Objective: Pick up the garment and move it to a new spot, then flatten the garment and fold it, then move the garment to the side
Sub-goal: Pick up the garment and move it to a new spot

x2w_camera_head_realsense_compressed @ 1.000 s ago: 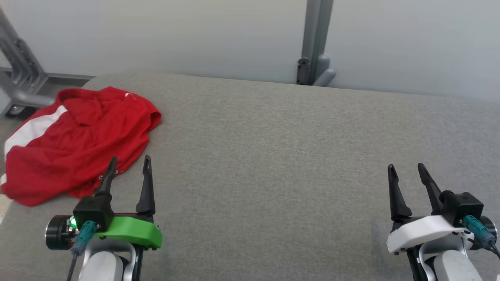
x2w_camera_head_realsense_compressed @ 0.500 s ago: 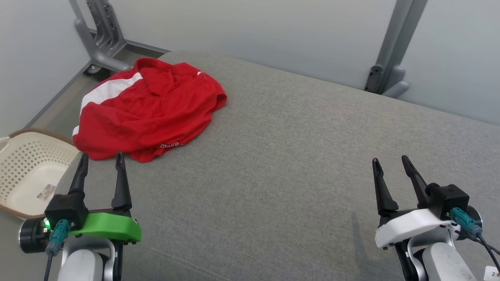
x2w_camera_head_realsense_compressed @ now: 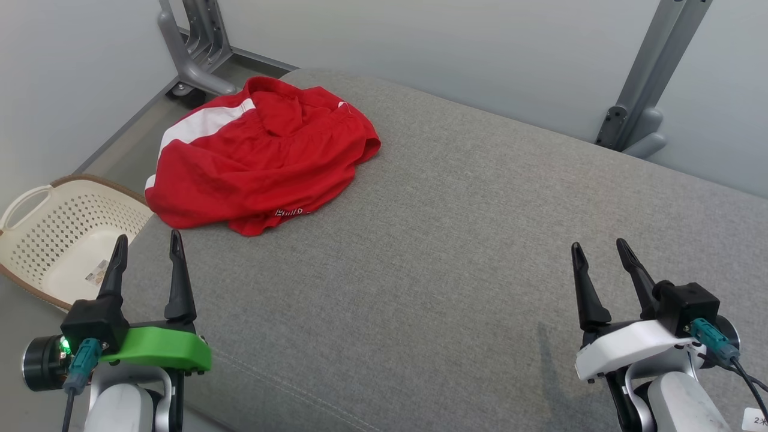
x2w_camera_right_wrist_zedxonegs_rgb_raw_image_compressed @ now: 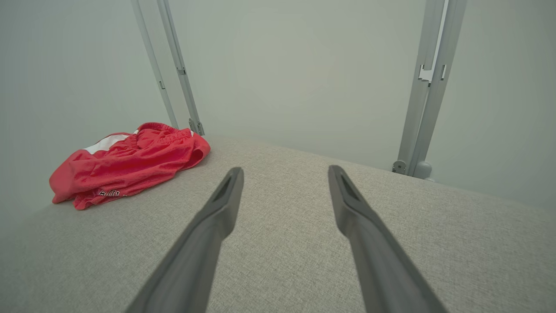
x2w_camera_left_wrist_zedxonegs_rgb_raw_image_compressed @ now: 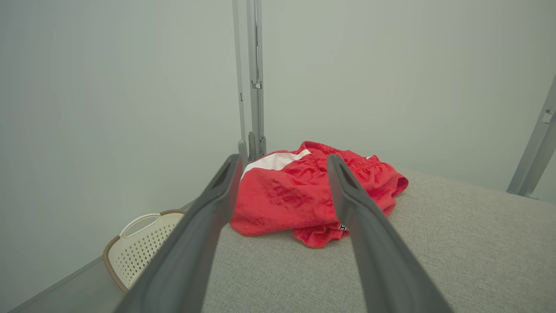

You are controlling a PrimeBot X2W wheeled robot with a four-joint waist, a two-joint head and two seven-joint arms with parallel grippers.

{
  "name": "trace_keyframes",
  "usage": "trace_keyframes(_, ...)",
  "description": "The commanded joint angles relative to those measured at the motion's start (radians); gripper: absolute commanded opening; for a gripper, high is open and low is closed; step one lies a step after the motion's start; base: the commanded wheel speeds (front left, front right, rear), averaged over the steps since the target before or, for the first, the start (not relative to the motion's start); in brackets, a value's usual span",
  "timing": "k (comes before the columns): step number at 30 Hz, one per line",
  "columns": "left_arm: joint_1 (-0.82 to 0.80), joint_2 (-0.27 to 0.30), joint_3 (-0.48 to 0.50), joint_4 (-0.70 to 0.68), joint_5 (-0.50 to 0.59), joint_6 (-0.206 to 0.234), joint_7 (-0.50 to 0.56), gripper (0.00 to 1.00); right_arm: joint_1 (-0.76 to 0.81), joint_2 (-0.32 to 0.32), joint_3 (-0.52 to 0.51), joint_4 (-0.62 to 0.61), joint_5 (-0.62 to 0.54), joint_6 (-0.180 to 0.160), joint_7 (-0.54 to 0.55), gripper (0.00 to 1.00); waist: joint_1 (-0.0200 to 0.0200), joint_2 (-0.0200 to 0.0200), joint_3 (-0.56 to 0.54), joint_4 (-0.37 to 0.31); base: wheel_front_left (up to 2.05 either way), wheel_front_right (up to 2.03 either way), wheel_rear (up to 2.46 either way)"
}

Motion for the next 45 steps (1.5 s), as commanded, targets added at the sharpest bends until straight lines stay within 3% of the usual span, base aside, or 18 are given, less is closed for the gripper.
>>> trace_keyframes(1, 0.006, -0.001, 0.002, 0.002, 0.008, -0.005, -0.005, 1.0, -0.004, -0.005, -0.002, 0.003, 0.002, 0.0, -0.006, 1.0, 0.0, 0.0, 0.0, 0.001, 0.0, 0.0, 0.0)
trace_keyframes(10, -0.029, -0.007, 0.017, 0.011, 0.003, -0.007, -0.004, 1.0, -0.02, -0.01, 0.007, -0.011, -0.004, 0.0, 0.004, 1.0, 0.0, 0.0, 0.026, -0.015, 0.0, 0.0, 0.0)
trace_keyframes(18, -0.182, 0.002, 0.031, 0.085, -0.043, -0.03, 0.015, 1.0, -0.072, -0.041, 0.032, -0.064, -0.017, 0.0, 0.041, 1.0, 0.0, 0.0, 0.14, -0.094, 0.0, 0.0, 0.0)
trace_keyframes(28, -0.419, 0.045, 0.073, 0.404, -0.13, -0.086, 0.06, 1.0, -0.165, -0.078, 0.062, -0.119, -0.025, 0.0, 0.075, 1.0, 0.0, 0.0, 0.332, -0.226, 0.0, 0.0, 0.0)
trace_keyframes(40, -0.621, 0.081, 0.055, 0.791, -0.165, -0.123, 0.071, 1.0, -0.222, -0.093, 0.07, -0.128, -0.024, 0.0, 0.072, 1.0, 0.0, 0.0, 0.444, -0.273, 0.0, 0.0, 0.0)
trace_keyframes(41, -0.631, 0.083, 0.052, 0.812, -0.163, -0.125, 0.068, 0.85, -0.223, -0.093, 0.07, -0.127, -0.024, 0.0, 0.073, 1.0, 0.0, 0.0, 0.446, -0.272, 0.0, 0.0, 0.0)
trace_keyframes(42, -0.639, 0.084, 0.048, 0.829, -0.161, -0.128, 0.063, 0.31, -0.225, -0.093, 0.069, -0.125, -0.024, 0.0, 0.073, 1.0, 0.0, 0.0, 0.448, -0.27, 0.0, 0.0, 0.0)
trace_keyframes(43, -0.647, 0.087, 0.045, 0.845, -0.159, -0.13, 0.059, 0.0, -0.227, -0.093, 0.067, -0.125, -0.025, 0.0, 0.073, 1.0, 0.0, 0.0, 0.449, -0.268, 0.0, 0.0, 0.0)
trace_keyframes(45, -0.651, 0.091, 0.038, 0.858, -0.153, -0.128, 0.052, 0.0, -0.228, -0.093, 0.067, -0.123, -0.026, 0.0, 0.073, 1.0, 0.0, 0.0, 0.448, -0.266, 0.0, 0.0, 0.0)
